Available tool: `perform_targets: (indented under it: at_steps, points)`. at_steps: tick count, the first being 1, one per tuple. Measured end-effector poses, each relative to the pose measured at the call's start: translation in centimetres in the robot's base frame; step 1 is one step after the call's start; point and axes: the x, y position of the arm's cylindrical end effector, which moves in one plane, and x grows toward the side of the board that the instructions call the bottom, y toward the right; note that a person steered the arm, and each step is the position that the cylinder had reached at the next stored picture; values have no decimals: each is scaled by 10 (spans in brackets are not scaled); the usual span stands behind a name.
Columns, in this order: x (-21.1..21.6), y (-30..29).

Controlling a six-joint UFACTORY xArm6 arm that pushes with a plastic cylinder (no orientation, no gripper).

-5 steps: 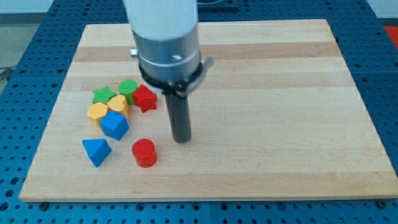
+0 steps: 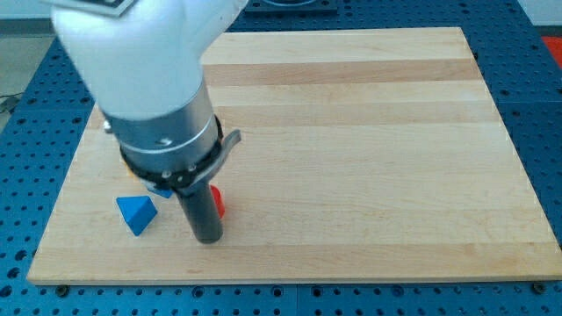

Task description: Move the red circle down to the red star

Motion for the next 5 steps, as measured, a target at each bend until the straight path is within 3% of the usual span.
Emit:
perform_targets:
  at_steps: [3, 4, 5]
  points:
    - [-71, 0]
    - [-75, -1]
    - [-36, -7]
